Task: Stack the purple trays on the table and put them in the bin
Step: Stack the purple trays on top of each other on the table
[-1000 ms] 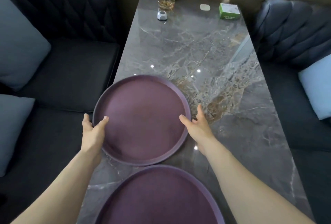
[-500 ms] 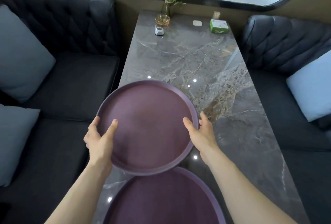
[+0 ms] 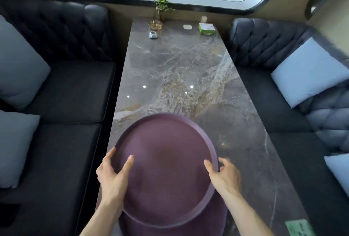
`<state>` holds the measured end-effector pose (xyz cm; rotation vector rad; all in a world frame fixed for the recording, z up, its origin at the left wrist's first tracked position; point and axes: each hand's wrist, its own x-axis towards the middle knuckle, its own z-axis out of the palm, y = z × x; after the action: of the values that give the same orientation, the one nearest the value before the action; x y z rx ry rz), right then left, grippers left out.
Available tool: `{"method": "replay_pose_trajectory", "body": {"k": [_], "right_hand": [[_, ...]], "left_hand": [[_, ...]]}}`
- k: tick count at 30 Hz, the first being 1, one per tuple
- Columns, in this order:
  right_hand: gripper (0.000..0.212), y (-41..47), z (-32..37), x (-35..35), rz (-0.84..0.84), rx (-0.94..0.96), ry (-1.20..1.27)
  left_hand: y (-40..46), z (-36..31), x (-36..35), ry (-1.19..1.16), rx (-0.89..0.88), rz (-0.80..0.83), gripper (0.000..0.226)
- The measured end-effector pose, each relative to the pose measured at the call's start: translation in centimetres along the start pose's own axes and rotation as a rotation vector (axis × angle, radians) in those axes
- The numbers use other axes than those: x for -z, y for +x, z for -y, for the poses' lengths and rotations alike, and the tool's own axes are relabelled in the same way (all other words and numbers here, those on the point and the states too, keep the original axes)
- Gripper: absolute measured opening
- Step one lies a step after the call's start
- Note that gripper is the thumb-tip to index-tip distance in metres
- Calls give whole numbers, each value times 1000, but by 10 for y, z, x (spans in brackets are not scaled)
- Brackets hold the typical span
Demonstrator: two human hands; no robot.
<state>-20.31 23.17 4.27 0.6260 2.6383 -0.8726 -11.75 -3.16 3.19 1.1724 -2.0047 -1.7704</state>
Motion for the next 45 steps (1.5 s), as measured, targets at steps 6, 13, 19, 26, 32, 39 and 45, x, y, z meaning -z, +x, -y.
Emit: {"method": "replay_pose_trajectory", "body": {"k": [6,13,19,26,32,39,45], "right_hand": [[49,-40,-60,-2,-50,-91,-1],[35,-61,-104,-14,-82,-115,-7],[35,-67,-111,-17,-101,-93,-39],[34,-55,-106,-17,-152,-76,-79],[38,-41,-98,-23,-214,-40,-86],[42,-39,-102,-32,-255,-22,-66],[41,-35,-99,-32,-238,-36,-77]], "left_hand": [[-37,38,10,62,38,52,75],[-58,65,16,255,46,26,72],[-62,61,18,506,-9,-47,49],[-39,64,18,531,-20,-129,38],[-20,72,10,526,22,-147,42],[-23,81,3,523,-24,-228,34],[-20,81,6,585,-73,-223,32]]}}
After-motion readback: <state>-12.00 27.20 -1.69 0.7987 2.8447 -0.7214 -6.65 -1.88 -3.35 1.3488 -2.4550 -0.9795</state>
